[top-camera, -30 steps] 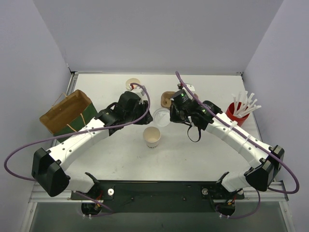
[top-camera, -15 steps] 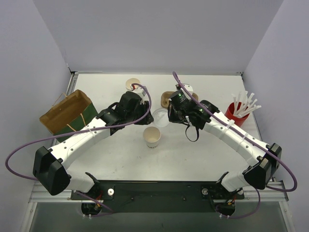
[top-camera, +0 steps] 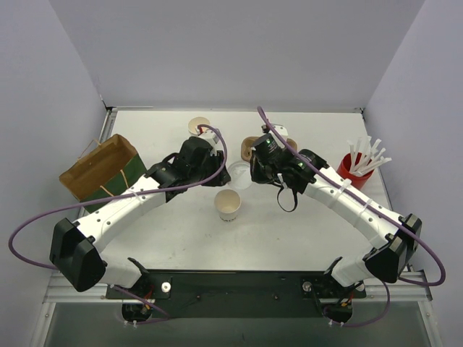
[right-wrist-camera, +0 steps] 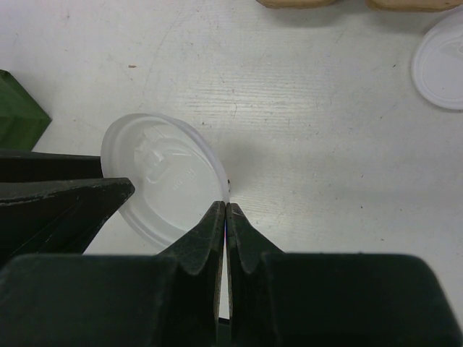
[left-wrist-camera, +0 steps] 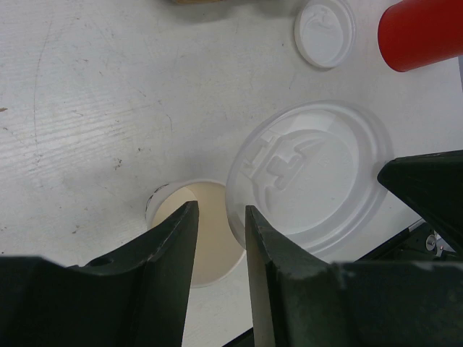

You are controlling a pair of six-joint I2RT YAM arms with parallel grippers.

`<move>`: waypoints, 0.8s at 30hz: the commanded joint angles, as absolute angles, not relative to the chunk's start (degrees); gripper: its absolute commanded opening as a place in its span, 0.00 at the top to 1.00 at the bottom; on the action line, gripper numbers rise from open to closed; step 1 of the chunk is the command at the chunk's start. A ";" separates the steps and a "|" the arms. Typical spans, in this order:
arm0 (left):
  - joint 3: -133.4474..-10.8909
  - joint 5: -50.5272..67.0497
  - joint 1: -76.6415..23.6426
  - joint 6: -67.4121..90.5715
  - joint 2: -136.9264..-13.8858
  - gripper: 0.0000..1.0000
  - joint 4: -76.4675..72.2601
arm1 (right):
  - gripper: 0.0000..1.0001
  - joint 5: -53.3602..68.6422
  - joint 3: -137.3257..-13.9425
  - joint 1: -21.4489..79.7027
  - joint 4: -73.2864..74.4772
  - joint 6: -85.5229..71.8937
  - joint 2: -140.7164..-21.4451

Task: Pack the takeout coffee

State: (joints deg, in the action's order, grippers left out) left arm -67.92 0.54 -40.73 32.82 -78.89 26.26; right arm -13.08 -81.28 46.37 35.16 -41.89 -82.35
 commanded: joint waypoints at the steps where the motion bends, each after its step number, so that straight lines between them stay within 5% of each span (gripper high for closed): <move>1: -69.35 0.53 -40.78 33.22 -79.54 0.59 23.20 | 1.00 -15.03 -83.50 47.02 36.83 -41.75 -82.44; 5: -69.26 0.44 -40.69 33.31 -79.89 0.65 23.11 | 1.00 -15.03 -83.58 47.28 36.91 -41.75 -82.44; 10: -69.26 0.44 -40.78 33.40 -80.07 1.00 22.94 | 1.00 -14.59 -83.67 47.37 36.91 -41.40 -82.18; 11: -69.26 0.44 -40.78 33.40 -80.16 1.00 22.85 | 0.87 -14.42 -83.67 47.37 36.83 -41.31 -82.09; 14: -69.43 1.49 -40.61 33.66 -80.59 1.00 22.41 | 0.68 -15.81 -83.06 47.29 36.39 -40.17 -80.34; 19: -68.12 9.19 -37.28 36.73 -80.34 1.00 19.00 | 0.60 -16.35 -80.34 44.83 33.59 -37.62 -73.58; 24: -63.28 24.06 -31.29 46.66 -79.54 1.00 5.90 | 0.46 -0.59 -71.73 35.08 20.79 -32.36 -61.73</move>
State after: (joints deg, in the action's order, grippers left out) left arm -65.45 11.05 -35.42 38.50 -80.60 18.85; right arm -11.03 -76.42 41.36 31.27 -37.26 -71.53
